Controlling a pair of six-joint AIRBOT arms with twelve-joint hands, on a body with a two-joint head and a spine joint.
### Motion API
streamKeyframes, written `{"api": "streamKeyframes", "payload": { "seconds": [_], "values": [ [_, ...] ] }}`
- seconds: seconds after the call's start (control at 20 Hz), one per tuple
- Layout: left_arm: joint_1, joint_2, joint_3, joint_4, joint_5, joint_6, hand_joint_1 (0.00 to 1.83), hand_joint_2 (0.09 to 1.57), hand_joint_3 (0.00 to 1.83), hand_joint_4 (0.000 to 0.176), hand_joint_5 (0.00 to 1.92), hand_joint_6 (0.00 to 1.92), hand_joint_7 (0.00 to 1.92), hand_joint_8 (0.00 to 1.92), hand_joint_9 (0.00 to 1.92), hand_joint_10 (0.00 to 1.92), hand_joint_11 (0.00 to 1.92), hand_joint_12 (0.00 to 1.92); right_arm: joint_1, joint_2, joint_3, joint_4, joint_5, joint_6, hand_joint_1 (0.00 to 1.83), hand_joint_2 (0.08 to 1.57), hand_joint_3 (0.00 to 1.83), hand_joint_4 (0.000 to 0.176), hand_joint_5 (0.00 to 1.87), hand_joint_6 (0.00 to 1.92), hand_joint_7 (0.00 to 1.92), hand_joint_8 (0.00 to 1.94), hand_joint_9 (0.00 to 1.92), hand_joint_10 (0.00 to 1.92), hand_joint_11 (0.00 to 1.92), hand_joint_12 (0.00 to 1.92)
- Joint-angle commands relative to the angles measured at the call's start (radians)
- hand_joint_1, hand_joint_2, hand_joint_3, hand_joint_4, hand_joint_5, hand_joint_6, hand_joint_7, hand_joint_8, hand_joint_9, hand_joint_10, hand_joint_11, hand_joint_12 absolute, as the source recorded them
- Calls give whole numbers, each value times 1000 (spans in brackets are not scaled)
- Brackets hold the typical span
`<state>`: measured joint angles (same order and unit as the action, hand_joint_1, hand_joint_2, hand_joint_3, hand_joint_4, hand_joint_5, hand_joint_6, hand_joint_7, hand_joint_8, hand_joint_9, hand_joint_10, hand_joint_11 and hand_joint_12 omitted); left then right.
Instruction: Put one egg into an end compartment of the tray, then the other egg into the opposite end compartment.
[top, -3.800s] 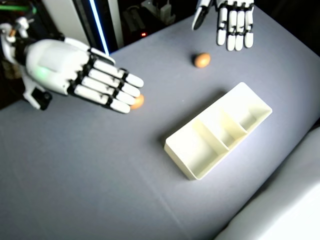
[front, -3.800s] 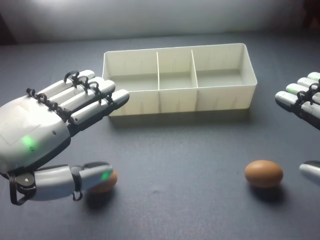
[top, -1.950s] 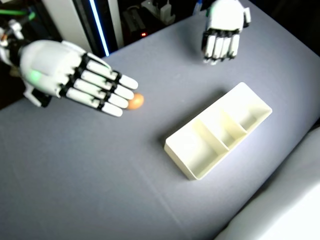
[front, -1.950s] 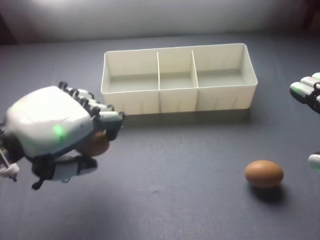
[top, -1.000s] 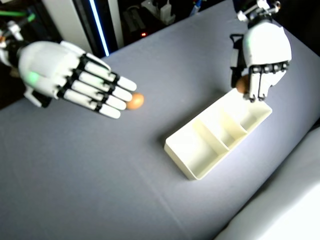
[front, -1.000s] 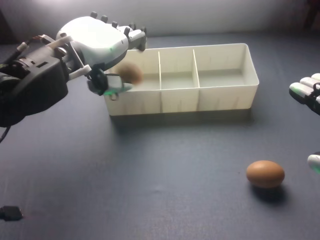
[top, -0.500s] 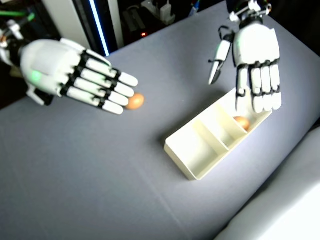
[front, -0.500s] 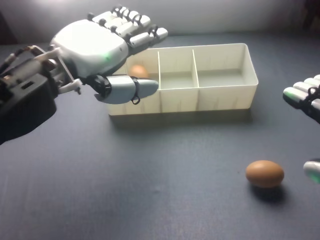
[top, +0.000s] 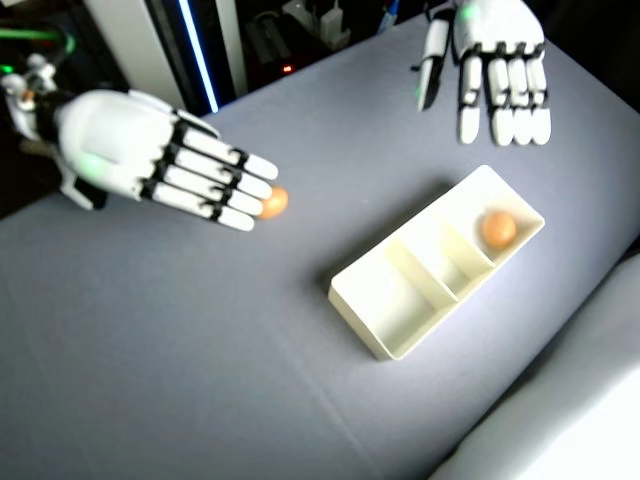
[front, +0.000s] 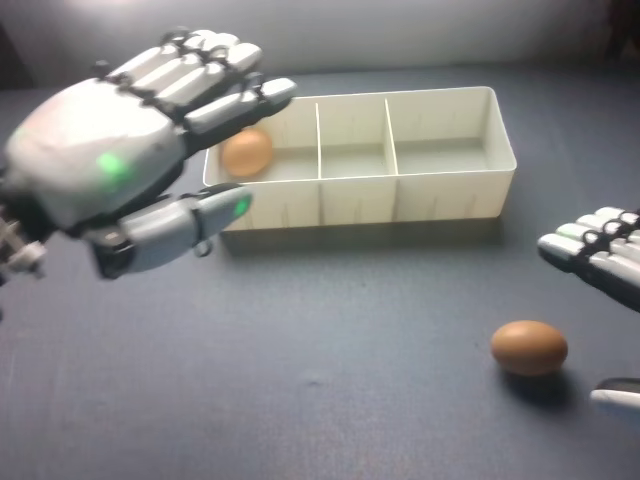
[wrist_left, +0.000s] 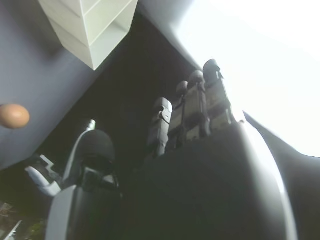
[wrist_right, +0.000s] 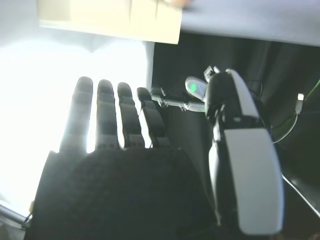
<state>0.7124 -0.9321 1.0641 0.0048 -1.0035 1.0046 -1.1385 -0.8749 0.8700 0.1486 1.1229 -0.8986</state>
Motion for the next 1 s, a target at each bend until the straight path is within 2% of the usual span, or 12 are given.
{"api": "streamKeyframes", "payload": {
  "seconds": [0.0,0.05,0.1,0.15,0.35,0.4,0.45,0.5,0.55,0.6,0.7,0.95],
  "values": [
    [11,15,-11,1,-179,-12,287,1551,0,53,178,26,3,1,0,0,0,24,19,-7,9,-7,77,6,582,1211,0,0,0,0,7,3,0,0,0,0],
    [40,31,-25,-5,-206,-18,406,1535,0,37,202,28,1,0,0,0,0,4,33,-21,20,-12,50,7,621,1211,0,0,14,6,35,14,10,5,0,0],
    [76,46,-41,-17,-236,-19,495,1540,0,0,219,27,30,7,0,0,45,37,48,-40,34,-13,16,7,662,1205,0,0,43,18,65,25,34,16,0,0],
    [94,54,-48,-24,-249,-19,548,1527,4,0,241,6,51,1,0,0,8,303,57,-51,44,-14,-5,7,678,1200,0,0,61,25,84,31,51,26,0,0],
    [165,77,-70,-65,-299,-21,576,1526,0,0,265,5,87,5,26,8,0,524,107,-117,102,-13,-114,7,688,1213,0,0,99,37,125,39,70,43,29,19],
    [176,79,-72,-72,-309,-24,608,1510,0,0,278,8,102,6,48,14,0,621,120,-132,115,-13,-133,7,671,1232,0,0,200,10,241,16,66,271,5,497],
    [184,79,-72,-76,-316,-29,606,1505,0,0,281,6,108,4,57,14,0,673,129,-141,123,-13,-144,7,712,1244,3,0,320,40,405,70,20,767,0,1018],
    [189,79,-72,-79,-322,-32,605,1502,0,0,276,3,106,2,64,16,0,686,136,-147,129,-13,-153,7,1069,1274,0,0,602,1130,750,1044,323,1176,0,1680],
    [192,79,-72,-81,-326,-35,580,1505,0,0,272,1,110,2,71,16,0,722,141,-148,131,-13,-153,7,1155,1243,0,0,739,1236,812,1288,529,1312,221,1766],
    [195,79,-72,-82,-331,-38,557,1507,1,0,270,0,113,2,79,16,0,761,147,-148,132,-14,-146,7,1172,1243,0,0,735,1264,805,1421,560,1456,291,1846],
    [210,83,-75,-89,-346,-41,538,1508,2,0,274,1,104,1,72,9,0,742,166,-140,130,-25,-116,7,1193,1266,1,0,649,1313,794,1548,752,1675,734,1879],
    [220,91,-83,-93,-359,-41,420,1516,3,0,298,7,104,3,61,8,0,738,212,-58,92,-65,-8,7,1164,1288,4,0,615,1384,756,1589,634,1803,639,1921]
  ]
}}
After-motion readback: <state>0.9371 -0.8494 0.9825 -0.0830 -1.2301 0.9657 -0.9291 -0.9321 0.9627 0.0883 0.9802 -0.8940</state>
